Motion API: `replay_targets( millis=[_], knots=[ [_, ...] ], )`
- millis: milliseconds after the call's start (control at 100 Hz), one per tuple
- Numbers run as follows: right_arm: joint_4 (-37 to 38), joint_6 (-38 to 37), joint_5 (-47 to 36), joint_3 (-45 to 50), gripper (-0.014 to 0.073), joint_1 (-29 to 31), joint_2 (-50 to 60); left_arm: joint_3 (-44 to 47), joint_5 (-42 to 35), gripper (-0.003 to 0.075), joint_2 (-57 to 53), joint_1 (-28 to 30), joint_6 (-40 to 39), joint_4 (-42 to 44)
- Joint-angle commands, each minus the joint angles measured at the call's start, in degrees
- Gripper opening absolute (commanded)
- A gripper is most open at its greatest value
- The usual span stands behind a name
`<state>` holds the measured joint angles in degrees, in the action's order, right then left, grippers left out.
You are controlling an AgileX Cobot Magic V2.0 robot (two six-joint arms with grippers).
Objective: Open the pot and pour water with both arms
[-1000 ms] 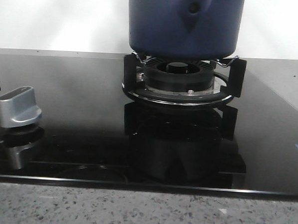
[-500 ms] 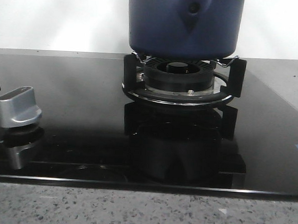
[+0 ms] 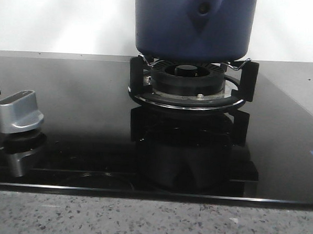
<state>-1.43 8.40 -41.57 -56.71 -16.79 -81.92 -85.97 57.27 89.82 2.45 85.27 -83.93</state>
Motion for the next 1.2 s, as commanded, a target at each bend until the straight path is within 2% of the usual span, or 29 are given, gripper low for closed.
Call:
replay_targets(
  millis=[0,120,500,640,790,1020,1090,1190],
  knots=[
    [-3.9,0.0,-4.2,-2.3,-0.0056,0.3,2.5,-2.0,0.1,0.0191,-3.0,0.1,-0.4,-5.9],
    [-7.0,0.0,4.5,-5.2,-0.0056,1.3,2.5,-2.0,0.3,0.0191,-3.0,0.1,-0.4,-5.9],
    [-7.4,0.0,59.3,-27.1,-0.0056,6.4,2.1,-2.0,2.2,0.0191,-3.0,0.1,-0.4,-5.9],
    [-7.4,-0.6,74.3,-33.2,-0.0056,8.7,1.5,-2.0,3.2,0.0191,-3.0,-0.7,-0.4,-5.9],
    [-7.4,-1.3,87.6,-36.8,-0.0056,13.9,1.3,-2.0,3.4,0.0191,-3.0,-3.4,-0.4,-5.0],
    [-7.4,-2.5,102.7,-37.1,-0.0056,28.2,0.6,-2.0,1.4,0.0191,-3.0,-8.6,-0.4,-5.0],
    [-7.3,-2.5,105.1,-36.5,-0.0056,32.2,-0.3,-2.0,0.6,0.0191,-3.0,-10.3,-0.1,-5.0],
    [-7.4,-2.6,104.2,-33.2,-0.0056,37.2,-0.8,-2.0,-1.3,0.0191,-3.0,-12.6,-0.1,-5.0]
  ],
)
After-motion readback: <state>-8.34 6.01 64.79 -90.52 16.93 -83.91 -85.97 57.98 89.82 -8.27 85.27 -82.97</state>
